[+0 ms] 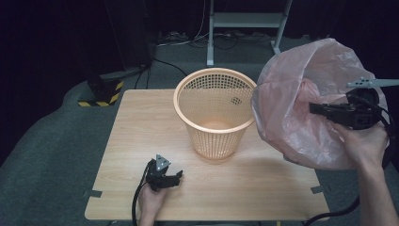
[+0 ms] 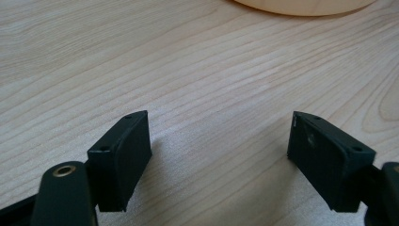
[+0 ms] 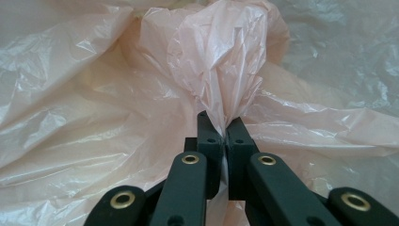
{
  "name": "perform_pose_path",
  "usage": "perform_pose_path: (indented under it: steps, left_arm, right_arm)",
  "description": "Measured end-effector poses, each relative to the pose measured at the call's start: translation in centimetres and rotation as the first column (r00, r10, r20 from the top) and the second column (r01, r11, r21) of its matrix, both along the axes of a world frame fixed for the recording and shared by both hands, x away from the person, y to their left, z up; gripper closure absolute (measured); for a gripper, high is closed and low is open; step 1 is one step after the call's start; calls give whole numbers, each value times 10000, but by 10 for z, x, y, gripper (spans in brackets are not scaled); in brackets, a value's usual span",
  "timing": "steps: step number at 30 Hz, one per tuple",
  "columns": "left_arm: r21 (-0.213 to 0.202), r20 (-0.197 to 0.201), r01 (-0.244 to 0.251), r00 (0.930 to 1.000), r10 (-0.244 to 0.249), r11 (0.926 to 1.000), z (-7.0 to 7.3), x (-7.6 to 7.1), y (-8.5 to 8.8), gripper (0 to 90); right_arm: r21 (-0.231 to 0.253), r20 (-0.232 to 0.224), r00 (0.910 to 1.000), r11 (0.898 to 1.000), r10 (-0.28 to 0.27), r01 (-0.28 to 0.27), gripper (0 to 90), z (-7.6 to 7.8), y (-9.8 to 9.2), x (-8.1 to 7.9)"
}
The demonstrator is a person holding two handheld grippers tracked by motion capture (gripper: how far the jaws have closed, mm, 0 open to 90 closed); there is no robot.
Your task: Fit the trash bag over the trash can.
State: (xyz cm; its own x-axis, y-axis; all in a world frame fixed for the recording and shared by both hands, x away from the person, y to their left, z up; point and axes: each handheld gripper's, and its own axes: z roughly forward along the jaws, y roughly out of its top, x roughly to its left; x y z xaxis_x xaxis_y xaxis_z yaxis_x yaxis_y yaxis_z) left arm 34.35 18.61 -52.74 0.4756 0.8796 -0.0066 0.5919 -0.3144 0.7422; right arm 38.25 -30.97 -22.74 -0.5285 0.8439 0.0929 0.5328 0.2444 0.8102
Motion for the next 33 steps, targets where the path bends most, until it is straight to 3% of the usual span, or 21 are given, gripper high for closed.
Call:
perform_pose_path:
  steps: [3, 14, 20, 33]
  left_arm:
    - [104, 44, -88, 10000, 87, 9999, 0, 0, -1, 211]
    - [121, 45, 4, 10000, -4, 9999, 0, 0, -1, 209]
    - [123, 39, -3, 10000, 2, 9999, 0, 0, -1, 209]
    - [118, 34, -6, 10000, 6, 9999, 0, 0, -1, 210]
  right_arm:
    - [-275, 16, 9998, 9995, -176, 177, 876, 2, 8, 3]
    - [-15, -49, 9989, 9989, 469, -469, 876, 0, 28, 16]
    - [184, 160, 9961, 9961, 863, -866, 877, 8, 43, 21]
    - [386, 51, 9922, 9914, 1246, -1247, 876, 10, 58, 32]
